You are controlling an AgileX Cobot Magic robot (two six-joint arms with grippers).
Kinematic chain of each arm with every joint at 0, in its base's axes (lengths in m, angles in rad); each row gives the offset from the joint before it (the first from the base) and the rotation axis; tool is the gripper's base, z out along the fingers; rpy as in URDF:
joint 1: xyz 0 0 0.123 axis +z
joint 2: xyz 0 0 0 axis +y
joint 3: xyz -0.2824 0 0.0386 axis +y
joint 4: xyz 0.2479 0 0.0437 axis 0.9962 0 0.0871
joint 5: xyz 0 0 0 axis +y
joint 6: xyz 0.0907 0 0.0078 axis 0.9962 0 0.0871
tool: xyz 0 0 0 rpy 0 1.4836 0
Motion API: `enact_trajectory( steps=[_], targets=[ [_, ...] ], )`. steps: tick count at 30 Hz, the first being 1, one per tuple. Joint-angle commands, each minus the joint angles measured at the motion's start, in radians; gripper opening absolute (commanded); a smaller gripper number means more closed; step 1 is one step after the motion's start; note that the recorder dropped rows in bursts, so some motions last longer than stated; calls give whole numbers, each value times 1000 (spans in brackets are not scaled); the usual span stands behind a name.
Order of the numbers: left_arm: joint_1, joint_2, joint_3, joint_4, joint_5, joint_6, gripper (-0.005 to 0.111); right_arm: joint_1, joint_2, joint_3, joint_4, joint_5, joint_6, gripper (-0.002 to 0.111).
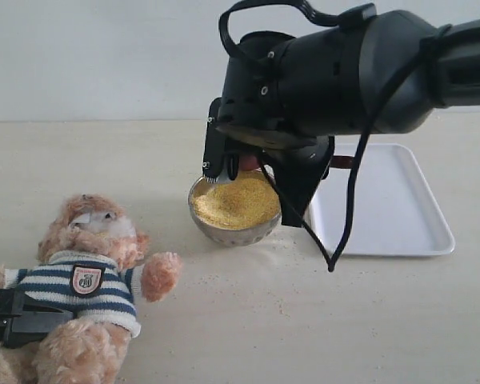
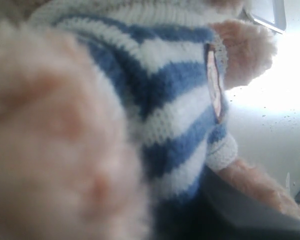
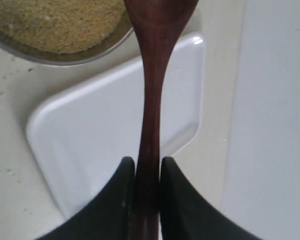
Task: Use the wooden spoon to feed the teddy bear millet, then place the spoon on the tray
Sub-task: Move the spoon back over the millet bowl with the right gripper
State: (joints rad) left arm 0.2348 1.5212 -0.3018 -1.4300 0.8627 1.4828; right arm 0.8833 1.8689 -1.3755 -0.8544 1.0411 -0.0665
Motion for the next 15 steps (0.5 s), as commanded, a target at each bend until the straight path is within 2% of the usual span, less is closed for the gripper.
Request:
enact_trajectory(
  steps=[1, 15],
  targets=[
    [1, -1, 1, -14, 16, 2, 7, -5, 29, 3, -123, 3, 9, 0],
    [1, -1, 1, -14, 16, 2, 7, 46, 195, 3, -335, 65, 51, 0]
  ],
)
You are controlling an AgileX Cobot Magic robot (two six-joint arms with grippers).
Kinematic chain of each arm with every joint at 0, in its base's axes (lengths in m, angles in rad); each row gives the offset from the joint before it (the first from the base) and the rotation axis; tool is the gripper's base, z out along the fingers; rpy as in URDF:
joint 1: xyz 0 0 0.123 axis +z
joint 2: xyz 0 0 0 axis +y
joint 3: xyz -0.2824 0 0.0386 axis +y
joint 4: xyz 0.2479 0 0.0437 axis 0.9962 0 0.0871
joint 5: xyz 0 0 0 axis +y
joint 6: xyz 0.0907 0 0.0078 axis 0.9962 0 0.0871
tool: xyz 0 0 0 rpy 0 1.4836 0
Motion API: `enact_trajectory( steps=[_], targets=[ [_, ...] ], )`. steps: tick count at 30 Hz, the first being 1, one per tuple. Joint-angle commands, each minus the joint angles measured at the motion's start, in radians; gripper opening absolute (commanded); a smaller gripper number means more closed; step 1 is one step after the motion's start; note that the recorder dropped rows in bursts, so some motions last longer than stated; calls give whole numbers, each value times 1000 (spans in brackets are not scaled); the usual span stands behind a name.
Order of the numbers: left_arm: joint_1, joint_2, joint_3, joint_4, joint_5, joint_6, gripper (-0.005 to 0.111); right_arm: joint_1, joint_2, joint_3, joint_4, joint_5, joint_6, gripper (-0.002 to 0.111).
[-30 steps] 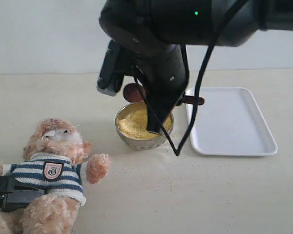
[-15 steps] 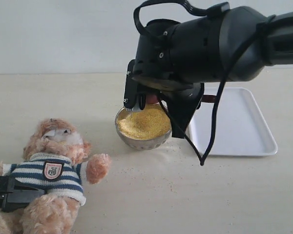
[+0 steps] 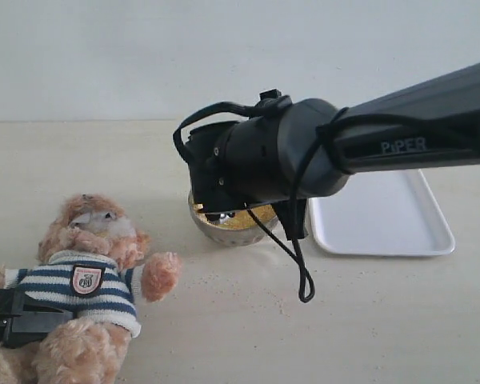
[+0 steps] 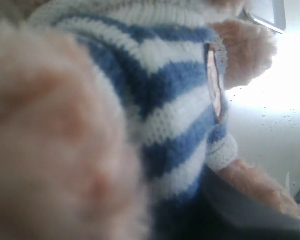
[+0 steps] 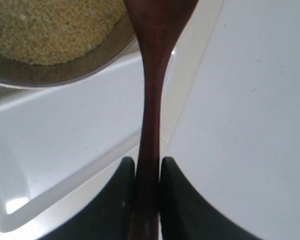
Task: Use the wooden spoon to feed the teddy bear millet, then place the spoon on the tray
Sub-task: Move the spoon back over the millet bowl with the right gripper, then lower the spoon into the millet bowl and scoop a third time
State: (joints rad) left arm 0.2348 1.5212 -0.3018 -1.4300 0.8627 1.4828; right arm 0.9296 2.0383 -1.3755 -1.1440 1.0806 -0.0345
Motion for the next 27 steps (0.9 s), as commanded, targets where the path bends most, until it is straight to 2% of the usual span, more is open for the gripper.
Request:
enact_trajectory(
  steps=[1, 11, 16, 19, 27],
  targets=[
    [1, -1, 1, -14, 16, 2, 7, 0, 30, 3, -50, 25, 20, 0],
    [1, -1, 1, -14, 16, 2, 7, 6, 81, 3, -93, 25, 34, 0],
    [1, -1, 1, -14, 16, 2, 7, 48, 87, 1, -87, 0, 50, 0],
    [1, -1, 1, -14, 16, 2, 7, 78, 87, -2, -66, -6, 51, 0],
    [1, -1, 1, -14, 16, 2, 7, 80, 87, -2, 17, 22, 52, 0]
  ],
)
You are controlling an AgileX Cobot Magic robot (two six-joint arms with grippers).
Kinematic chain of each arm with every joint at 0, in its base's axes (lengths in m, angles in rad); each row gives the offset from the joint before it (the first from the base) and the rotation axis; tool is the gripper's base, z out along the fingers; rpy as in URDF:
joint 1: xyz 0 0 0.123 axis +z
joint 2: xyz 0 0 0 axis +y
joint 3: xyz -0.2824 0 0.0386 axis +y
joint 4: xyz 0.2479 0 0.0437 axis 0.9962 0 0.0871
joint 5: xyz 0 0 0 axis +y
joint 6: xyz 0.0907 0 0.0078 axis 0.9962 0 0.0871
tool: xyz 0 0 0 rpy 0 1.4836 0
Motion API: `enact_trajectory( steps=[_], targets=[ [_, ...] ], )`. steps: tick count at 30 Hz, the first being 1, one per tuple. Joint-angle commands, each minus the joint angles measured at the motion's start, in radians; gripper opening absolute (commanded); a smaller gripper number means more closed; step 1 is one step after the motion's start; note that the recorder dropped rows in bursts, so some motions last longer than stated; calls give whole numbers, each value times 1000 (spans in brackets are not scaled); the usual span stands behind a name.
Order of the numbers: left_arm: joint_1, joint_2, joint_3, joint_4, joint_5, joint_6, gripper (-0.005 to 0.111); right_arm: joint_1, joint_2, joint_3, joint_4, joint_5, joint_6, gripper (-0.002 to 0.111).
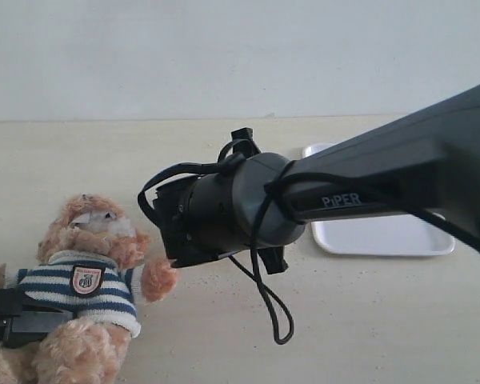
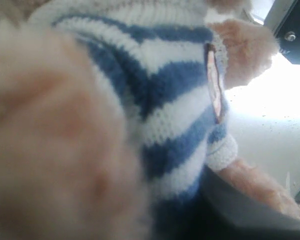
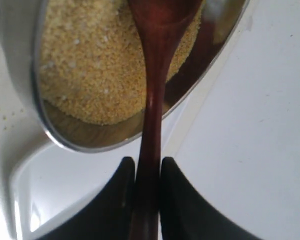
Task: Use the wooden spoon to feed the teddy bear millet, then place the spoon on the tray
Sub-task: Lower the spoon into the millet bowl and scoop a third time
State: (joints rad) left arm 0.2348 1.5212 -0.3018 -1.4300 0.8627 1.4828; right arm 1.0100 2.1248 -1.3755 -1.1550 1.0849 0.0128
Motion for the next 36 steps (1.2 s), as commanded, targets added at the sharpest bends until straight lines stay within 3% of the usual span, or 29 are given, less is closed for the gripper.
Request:
enact_trajectory(
  steps=[1, 36],
  targets=[
    [1, -1, 1, -14, 16, 2, 7, 0, 1, -2, 37, 18, 4, 0],
    [1, -1, 1, -15, 16, 2, 7, -86, -92, -63, 439, -95, -18, 0]
  ],
)
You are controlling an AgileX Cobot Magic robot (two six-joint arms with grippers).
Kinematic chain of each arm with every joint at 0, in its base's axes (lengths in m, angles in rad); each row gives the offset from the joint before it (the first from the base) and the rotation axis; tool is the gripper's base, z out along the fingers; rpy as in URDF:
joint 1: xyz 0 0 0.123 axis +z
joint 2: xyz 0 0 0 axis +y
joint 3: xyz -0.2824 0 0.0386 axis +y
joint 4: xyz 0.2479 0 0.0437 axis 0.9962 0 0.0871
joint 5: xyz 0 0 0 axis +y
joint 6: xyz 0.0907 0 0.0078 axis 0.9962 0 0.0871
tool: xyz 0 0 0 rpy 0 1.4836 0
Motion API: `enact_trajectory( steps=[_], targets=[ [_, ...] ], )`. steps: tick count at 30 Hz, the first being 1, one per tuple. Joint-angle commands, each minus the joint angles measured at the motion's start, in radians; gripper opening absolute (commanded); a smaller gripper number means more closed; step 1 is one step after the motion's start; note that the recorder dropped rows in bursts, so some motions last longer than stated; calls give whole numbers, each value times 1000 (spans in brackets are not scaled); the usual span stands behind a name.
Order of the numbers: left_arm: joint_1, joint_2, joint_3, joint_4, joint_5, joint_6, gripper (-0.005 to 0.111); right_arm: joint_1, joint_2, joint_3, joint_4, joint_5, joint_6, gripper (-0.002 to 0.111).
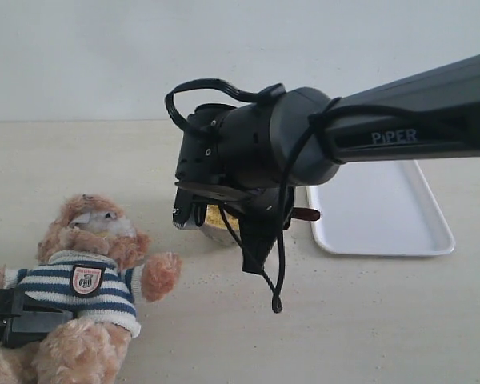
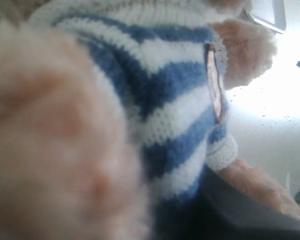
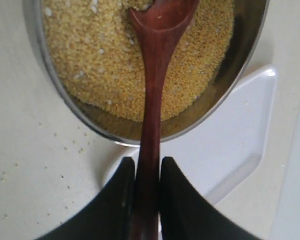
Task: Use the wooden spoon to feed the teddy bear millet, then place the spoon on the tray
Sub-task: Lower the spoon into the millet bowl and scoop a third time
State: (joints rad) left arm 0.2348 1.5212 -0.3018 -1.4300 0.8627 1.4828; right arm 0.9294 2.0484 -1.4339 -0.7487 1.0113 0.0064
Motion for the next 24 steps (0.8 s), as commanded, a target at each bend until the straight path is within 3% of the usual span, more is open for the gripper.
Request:
enact_trajectory(
  steps=[1, 16, 24],
  targets=[
    [1, -1, 1, -15, 16, 2, 7, -5, -15, -5, 38, -28, -12, 0],
    [1, -1, 1, -15, 16, 2, 7, -15, -15, -5, 78, -50, 2, 0],
    [1, -1, 1, -15, 16, 2, 7, -83, -32, -50, 267, -80, -38, 0]
  ],
)
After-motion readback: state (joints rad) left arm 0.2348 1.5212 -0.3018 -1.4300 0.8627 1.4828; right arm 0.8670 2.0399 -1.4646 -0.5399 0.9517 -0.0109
